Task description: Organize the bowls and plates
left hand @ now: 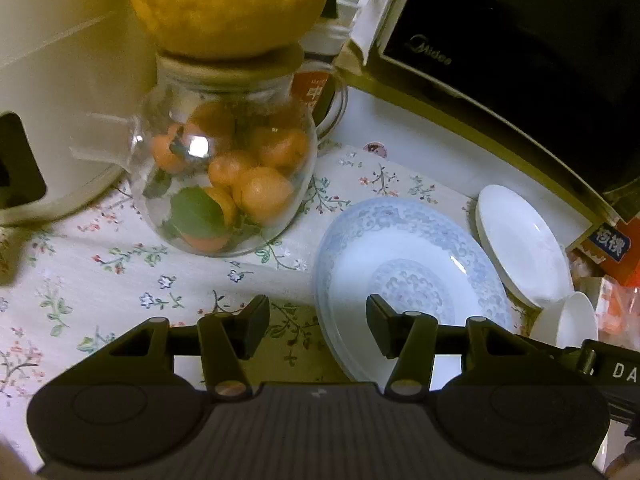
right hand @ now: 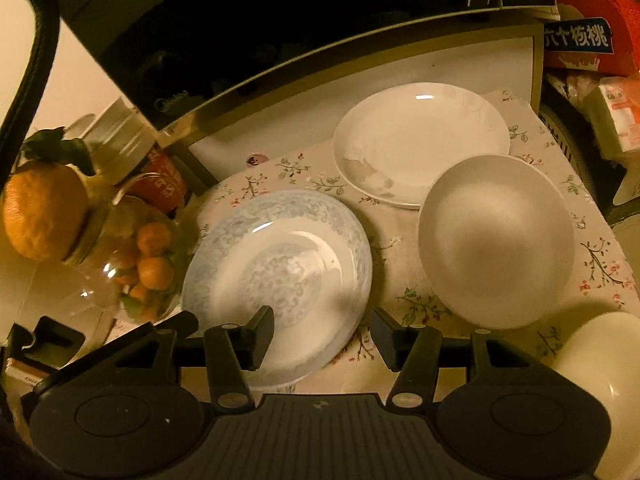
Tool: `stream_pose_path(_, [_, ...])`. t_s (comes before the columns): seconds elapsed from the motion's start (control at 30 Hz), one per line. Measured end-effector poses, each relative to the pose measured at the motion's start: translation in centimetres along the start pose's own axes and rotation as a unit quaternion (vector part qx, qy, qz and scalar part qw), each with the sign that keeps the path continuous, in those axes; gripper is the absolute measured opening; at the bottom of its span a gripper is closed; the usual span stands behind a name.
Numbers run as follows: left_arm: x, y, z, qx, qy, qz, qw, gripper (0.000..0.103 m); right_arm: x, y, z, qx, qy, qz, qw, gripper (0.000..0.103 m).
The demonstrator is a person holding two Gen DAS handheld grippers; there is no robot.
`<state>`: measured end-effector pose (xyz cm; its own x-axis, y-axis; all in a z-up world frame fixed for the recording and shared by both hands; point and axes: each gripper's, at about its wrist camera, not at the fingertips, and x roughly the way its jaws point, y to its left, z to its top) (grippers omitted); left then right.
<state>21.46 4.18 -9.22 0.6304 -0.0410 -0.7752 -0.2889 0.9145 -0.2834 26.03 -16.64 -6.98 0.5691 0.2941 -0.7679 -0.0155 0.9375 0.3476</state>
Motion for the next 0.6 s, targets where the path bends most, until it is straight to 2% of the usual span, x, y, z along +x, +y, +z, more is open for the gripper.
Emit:
stream_pose_path(0.2, [1.5, -0.1, 0.2, -0.007, 0.014, -0.003, 0.9999, 0.035, 2.2, -0.3, 0.4, 0.014, 0.002, -0.024, 1.0, 0.052])
stream_pose_path(0.4, [2.2, 0.3, -0.1, 0.004, 0.015, 0.001, 0.9999, 0.03, 4.1, -0.1, 0.1, 0.01, 0.011, -0.054, 0.998, 0.048])
stream_pose_path(0.53, [2.3, 0.0, -0.2, 0.014, 0.012, 0.003, 0.9998, 0.026, 4.9, -0.1, 0.0, 0.009, 0.011, -0.056, 0.998, 0.044])
stream_pose_path(0.6, [2.5, -0.2, -0.2, 0.02, 0.013, 0.0, 0.9997, 0.018, 5.1, 0.0, -0.1, 0.006, 0.012, -0.051, 0.999, 0.042])
